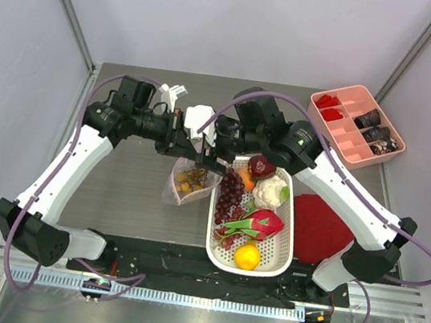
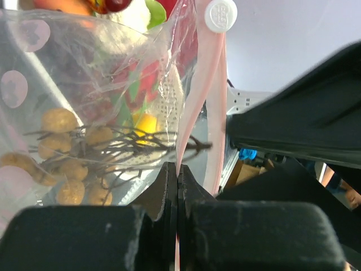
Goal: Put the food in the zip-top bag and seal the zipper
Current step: Place the fake fruit in the zipper food storage bag, then pick up the fake fruit from the bin.
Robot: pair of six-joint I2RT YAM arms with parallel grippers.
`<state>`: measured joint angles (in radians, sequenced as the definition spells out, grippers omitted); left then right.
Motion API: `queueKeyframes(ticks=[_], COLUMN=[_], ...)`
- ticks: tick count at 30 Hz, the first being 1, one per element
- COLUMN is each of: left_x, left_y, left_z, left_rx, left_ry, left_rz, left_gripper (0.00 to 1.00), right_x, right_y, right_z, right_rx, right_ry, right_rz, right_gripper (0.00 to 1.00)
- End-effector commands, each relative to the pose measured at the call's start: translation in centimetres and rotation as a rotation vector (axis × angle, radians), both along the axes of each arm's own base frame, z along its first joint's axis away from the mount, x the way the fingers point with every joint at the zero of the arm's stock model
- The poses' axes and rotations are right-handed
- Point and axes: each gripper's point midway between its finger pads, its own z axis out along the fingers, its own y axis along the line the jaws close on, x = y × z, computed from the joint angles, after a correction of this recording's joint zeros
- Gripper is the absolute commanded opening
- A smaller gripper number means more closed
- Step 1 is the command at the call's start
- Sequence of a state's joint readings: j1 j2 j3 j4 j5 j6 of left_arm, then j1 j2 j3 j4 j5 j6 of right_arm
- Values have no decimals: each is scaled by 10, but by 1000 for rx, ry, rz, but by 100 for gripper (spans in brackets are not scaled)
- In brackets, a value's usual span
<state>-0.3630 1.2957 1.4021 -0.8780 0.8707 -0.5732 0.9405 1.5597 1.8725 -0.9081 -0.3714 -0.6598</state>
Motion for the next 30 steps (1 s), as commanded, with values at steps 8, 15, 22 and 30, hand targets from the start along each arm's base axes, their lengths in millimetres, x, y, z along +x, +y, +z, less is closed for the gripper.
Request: queueKeyframes(ticks=[8, 15, 22, 30], left_x=[47, 47, 46, 46], left_y=[25, 30, 31, 31], left_z=[22, 7, 6, 1], left_rx=[-5, 34, 50, 50], left_ry=[-63, -68, -100, -89], left_rz=[233, 240, 230, 218], left_gripper=[0, 0, 0, 0], right_x=[38, 74, 91, 118], right_y=[-64, -141, -170, -172], right_z=[42, -38, -107, -164], right_rx=[282, 89, -210, -419], right_ry=[233, 254, 113, 27], right_rz=[-456, -663, -535, -372], right_gripper=[88, 95, 100, 100])
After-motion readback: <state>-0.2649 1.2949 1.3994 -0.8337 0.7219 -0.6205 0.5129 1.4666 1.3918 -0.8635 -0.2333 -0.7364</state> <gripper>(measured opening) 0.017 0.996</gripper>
